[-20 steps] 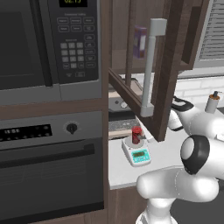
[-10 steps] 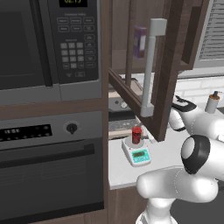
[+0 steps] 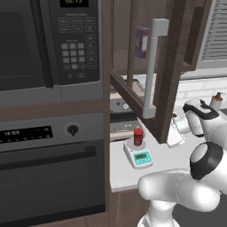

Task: Pick the yogurt and place it on the digital scale for weighing, and close the cabinet.

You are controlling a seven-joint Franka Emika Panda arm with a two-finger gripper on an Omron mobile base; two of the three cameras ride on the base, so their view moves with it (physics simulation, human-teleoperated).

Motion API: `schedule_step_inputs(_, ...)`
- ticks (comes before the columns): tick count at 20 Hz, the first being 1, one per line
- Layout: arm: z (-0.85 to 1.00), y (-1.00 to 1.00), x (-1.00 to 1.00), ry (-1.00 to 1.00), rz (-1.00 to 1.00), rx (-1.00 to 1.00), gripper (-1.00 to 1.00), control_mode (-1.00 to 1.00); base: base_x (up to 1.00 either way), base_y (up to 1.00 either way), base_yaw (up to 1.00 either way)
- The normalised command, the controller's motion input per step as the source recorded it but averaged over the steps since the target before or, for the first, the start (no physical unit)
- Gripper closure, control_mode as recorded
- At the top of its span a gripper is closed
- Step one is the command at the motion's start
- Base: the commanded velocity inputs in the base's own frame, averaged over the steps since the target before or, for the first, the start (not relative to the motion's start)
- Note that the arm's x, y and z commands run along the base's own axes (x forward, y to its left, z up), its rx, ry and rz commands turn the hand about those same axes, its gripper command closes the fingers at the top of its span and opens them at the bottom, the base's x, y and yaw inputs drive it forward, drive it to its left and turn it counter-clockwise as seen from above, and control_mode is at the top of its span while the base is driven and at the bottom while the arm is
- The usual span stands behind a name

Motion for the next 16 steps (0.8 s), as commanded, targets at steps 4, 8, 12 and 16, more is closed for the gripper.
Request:
schedule_step_inputs(4,0.5,-0.18,-1.0,-0.52,0.0,0.0,-1.0,-1.0,0.0,0.0,0.0)
schedule_step_inputs(8,0.8,-0.08,-1.0,-0.59,0.0,0.0,-1.0,-1.0,0.0,0.0,0.0)
schedule_step_inputs(12,0.91,0.0,-1.0,-0.67,0.0,0.0,-1.0,-1.0,0.0,0.0,0.0)
schedule_step_inputs(16,1.0,0.09,-0.94,-0.61,0.0,0.0,-1.0,-1.0,0.0,0.0,0.0)
